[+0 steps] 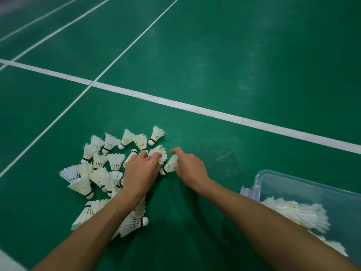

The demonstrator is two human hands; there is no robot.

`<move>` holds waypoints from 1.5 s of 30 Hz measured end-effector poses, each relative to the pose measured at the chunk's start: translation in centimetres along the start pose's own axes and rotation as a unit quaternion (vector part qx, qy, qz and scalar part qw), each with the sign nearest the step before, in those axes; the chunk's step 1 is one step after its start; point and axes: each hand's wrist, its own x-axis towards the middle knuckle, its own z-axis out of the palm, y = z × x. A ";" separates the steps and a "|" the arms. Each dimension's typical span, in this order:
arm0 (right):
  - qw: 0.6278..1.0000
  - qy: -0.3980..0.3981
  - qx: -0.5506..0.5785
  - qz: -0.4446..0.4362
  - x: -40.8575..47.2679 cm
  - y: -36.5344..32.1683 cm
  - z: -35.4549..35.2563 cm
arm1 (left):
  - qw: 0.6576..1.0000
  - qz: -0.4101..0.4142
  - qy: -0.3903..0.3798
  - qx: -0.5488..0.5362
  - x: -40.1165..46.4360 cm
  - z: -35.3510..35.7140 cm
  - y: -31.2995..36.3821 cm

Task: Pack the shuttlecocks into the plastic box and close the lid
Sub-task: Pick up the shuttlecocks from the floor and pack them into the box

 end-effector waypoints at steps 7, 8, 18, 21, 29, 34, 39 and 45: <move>0.991 0.103 0.089 0.000 -6.8 2.2 -7.1 | 0.986 0.027 0.090 -0.140 -0.1 -6.6 4.3; 0.987 0.120 0.104 0.000 -8.3 2.5 -8.3 | 0.980 0.042 0.104 -0.163 0.0 -7.6 5.3; 0.947 0.233 0.206 0.077 -23.1 9.6 -18.7 | 0.906 0.153 0.152 -0.365 1.3 -12.5 20.5; 0.935 0.259 0.209 0.121 -25.9 12.4 -19.7 | 0.888 0.183 0.123 -0.404 1.8 -12.7 24.4; 0.930 0.284 0.079 0.221 -29.7 18.4 -19.3 | 0.900 0.286 -0.118 -0.308 2.1 -8.2 32.3; 0.926 0.281 0.017 0.252 -30.1 19.2 -18.3 | 0.914 0.273 -0.213 -0.212 2.2 -4.1 35.2; 0.924 0.276 -0.020 0.264 -30.3 19.2 -17.8 | 0.935 0.280 -0.208 -0.058 2.2 -2.0 37.2; 0.925 0.254 -0.043 0.279 -30.7 19.4 -17.4 | 0.937 0.285 -0.198 0.028 2.1 -0.5 39.5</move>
